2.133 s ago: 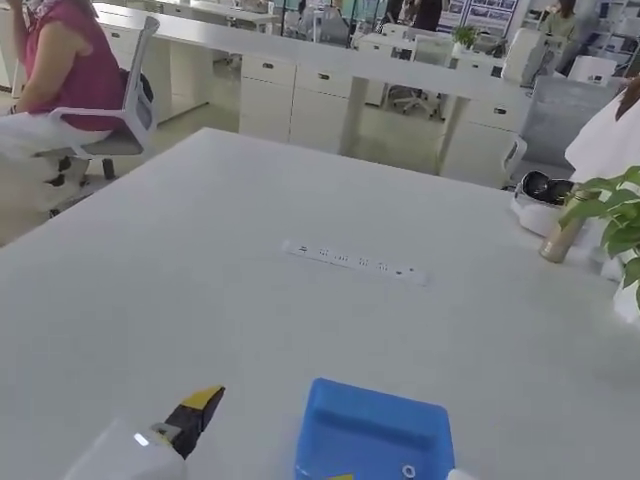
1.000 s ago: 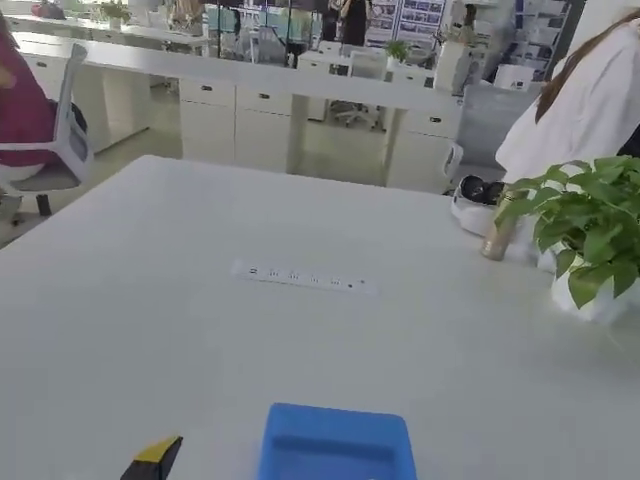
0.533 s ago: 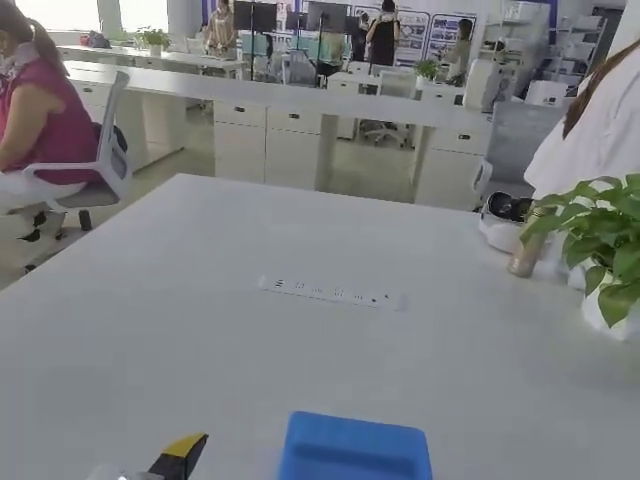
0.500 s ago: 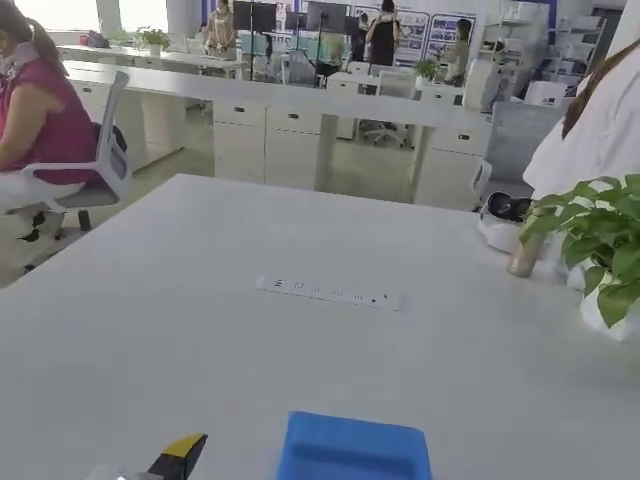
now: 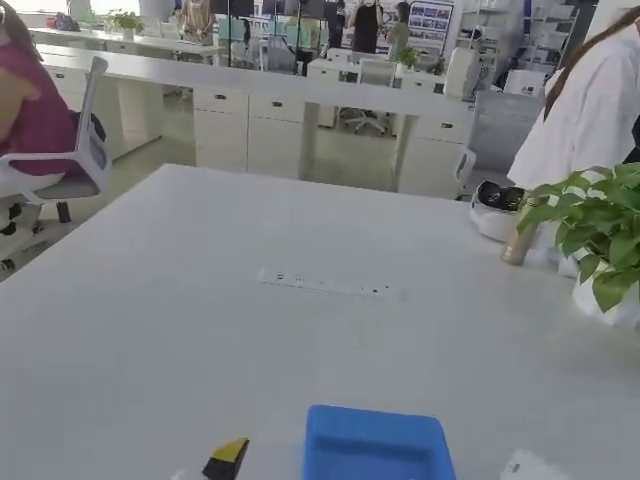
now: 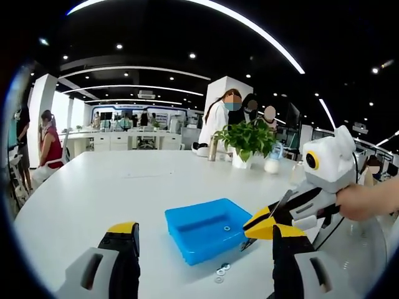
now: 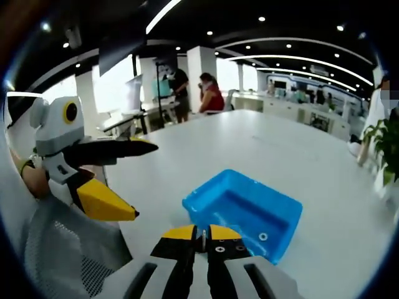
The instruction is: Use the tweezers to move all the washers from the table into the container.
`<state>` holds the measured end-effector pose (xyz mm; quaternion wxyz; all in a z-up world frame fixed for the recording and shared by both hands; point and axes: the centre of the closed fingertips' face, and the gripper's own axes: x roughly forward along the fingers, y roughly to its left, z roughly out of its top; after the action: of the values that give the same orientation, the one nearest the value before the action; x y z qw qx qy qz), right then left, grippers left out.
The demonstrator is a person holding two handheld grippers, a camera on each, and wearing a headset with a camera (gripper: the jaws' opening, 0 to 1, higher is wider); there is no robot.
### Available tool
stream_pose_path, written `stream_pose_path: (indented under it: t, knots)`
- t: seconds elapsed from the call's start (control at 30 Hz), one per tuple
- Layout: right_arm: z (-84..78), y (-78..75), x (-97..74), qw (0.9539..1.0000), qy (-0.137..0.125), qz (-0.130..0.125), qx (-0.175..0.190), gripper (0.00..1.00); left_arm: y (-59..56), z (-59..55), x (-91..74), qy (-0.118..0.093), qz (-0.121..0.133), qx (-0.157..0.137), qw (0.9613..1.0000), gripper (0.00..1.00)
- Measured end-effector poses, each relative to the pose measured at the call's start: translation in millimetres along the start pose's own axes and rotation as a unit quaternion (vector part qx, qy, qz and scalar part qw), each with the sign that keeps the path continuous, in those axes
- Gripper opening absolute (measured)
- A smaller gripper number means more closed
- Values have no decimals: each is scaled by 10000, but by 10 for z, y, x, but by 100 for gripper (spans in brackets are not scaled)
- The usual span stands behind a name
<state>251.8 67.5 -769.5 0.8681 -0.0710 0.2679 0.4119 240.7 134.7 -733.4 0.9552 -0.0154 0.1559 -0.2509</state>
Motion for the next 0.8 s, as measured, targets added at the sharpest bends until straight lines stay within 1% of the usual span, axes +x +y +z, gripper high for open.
stream_pose_path:
  t: [0.03,0.07,0.1,0.13,0.2,0.23,0.27,0.3,0.33,0.37,0.43,0.47,0.53,0.57,0.63,0.7,0.73,0.8]
  knots:
    - [44,-11,3,9999,-76,-35,97,3,-18,-26,17,55,-48,15,10000,90]
    - [55,-15,3,9999,-83,-40,86,3,-34,-38,22,78,-98,48,9999,90]
    - [88,-32,10,9998,-119,-99,95,3,-59,-46,28,107,-175,67,9998,91]
    - [130,-31,11,9997,-167,-159,120,3,-93,-25,36,62,-267,58,9996,91]
    - [187,-45,5,9993,-184,-240,206,3,-122,-13,48,45,-320,65,9995,91]
    - [231,-43,-20,9991,-185,-290,245,3,-128,-28,56,86,-331,104,9994,90]
    - [269,-33,-38,9991,-223,-286,232,3,-128,-56,58,153,-339,136,9992,90]
    - [319,-17,-56,9991,-288,-241,200,3,-124,-75,52,194,-339,118,9992,89]
    - [338,-15,-60,9992,-299,-212,185,3,-109,-77,46,187,-324,83,9993,89]
    - [354,-8,-54,9993,-284,-163,162,3,-83,-59,34,127,-295,0,9995,89]
    - [385,6,-40,9995,-264,-64,162,3,-42,8,20,-61,-241,-204,9995,89]
    - [424,6,-25,9995,-284,45,89,3,-22,25,13,-116,-197,-267,9994,89]
    - [473,1,-24,9997,-210,125,1,3,2,16,3,-112,-143,-350,9992,89]
    - [506,-10,-28,9996,-250,142,-45,3,19,-9,2,-54,-64,-424,9991,89]
    - [562,-62,-17,9993,-315,184,-78,3,38,-29,5,12,-4,-349,9994,89]
    - [596,-117,-3,9991,-359,213,-47,3,24,-6,0,-45,-25,-337,9994,89]
    - [612,-138,-1,9990,-371,239,-2,3,29,4,-1,-73,-3,-334,9994,89]
    - [672,-214,-6,9985,-464,283,16,3,51,2,0,-66,61,-311,9995,89]
